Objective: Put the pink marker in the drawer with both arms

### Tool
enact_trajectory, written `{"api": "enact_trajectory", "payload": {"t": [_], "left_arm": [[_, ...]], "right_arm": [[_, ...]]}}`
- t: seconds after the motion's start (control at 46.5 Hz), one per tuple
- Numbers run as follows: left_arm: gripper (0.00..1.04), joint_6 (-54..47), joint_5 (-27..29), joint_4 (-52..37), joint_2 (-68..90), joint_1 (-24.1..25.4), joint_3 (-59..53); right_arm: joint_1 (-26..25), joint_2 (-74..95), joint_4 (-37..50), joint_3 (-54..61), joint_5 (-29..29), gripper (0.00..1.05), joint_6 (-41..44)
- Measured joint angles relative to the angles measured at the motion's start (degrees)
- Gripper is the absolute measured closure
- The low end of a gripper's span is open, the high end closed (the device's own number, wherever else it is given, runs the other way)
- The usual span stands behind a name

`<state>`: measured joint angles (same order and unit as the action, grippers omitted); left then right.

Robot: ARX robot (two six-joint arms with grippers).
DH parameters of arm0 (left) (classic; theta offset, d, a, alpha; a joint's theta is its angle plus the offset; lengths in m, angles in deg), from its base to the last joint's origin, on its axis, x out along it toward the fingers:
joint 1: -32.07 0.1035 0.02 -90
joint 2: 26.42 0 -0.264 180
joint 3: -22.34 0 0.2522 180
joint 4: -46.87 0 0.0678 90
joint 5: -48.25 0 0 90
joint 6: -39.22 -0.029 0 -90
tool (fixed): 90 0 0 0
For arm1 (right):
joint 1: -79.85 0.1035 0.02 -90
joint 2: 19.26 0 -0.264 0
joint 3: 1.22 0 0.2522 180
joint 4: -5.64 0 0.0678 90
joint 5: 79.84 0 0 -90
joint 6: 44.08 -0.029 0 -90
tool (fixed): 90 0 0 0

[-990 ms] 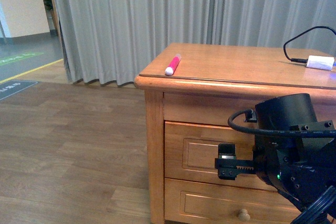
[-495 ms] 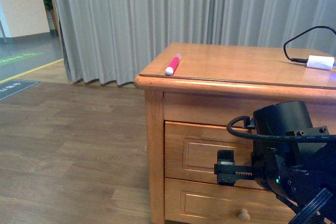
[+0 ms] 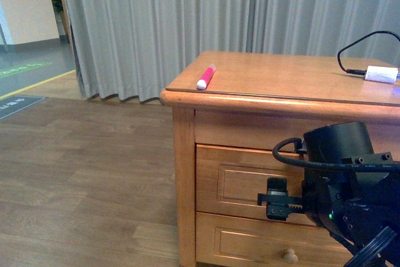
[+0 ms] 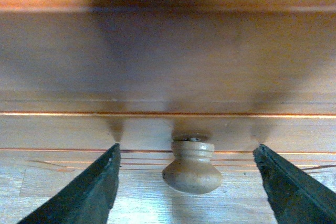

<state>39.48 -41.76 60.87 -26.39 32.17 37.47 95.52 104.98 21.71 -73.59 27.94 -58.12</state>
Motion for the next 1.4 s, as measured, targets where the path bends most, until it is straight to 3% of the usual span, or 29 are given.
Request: {"api": "enact_trajectory", "payload": {"t": [0.215,0.323,0.689,0.925,1.399], "left_arm": [[0.06,0.0,0.0,0.0,0.0,0.0,0.0],[0.06,0.0,0.0,0.0,0.0,0.0,0.0],[0.06,0.0,0.0,0.0,0.0,0.0,0.0],[0.06,0.0,0.0,0.0,0.0,0.0,0.0],[0.06,0.0,0.0,0.0,0.0,0.0,0.0]], "right_arm": [[-0.2,0.0,-0.3,0.0,-0.3,0.68,0.1],[-0.3,-0.1,-1.4,0.0,-0.9,0.81,0.1],[-0.7,-3.0,-5.9,1.3,-4.4,0.81,-1.6],[0.6,-11.1,-13.2,8.3,-6.0,0.81,-2.8],[2.8,-24.4,-14.2,24.3,-10.8,0.82,-2.4]]}}
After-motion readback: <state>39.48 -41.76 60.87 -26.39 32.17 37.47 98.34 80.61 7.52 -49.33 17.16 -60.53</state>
